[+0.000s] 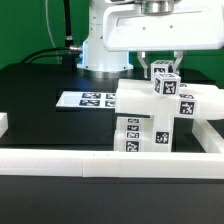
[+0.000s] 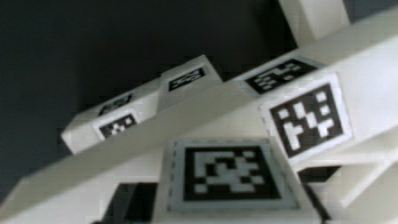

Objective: Assemble chair

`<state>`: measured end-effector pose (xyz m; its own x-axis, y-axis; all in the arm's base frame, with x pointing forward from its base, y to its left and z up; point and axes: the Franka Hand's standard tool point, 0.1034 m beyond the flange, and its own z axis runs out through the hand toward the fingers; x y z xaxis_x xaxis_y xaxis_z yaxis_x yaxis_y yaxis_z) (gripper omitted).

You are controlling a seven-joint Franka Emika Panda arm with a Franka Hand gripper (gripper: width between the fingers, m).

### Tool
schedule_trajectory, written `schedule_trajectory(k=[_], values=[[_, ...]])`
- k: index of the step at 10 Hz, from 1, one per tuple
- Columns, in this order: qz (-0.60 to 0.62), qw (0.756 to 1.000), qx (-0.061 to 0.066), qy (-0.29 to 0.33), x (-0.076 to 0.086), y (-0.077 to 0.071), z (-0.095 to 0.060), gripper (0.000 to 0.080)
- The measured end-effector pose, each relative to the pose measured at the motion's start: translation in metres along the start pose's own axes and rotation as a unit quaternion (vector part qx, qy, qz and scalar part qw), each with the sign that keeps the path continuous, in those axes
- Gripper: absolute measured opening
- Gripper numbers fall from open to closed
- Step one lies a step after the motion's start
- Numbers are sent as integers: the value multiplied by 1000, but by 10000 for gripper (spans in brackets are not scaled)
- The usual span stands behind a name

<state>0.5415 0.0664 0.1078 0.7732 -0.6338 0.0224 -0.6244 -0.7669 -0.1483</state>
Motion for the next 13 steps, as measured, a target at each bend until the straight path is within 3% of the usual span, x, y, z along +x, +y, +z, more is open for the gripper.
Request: schedule_trajectory(k=[3, 4, 5, 6, 9, 12, 13], values=[[-2, 1000, 0, -1, -1, -1, 0, 276], [-6, 1000, 0, -4, -3, -6, -1, 486], [-31, 1000, 1, -4, -2, -10, -4, 486], [-105, 994, -1, -1, 0, -12, -5, 618], [-203, 979, -2, -1, 0, -10, -4, 648], [-383, 924, -23, -5, -13, -4, 3, 648], [-416, 909, -24, -7, -14, -4, 4, 648]])
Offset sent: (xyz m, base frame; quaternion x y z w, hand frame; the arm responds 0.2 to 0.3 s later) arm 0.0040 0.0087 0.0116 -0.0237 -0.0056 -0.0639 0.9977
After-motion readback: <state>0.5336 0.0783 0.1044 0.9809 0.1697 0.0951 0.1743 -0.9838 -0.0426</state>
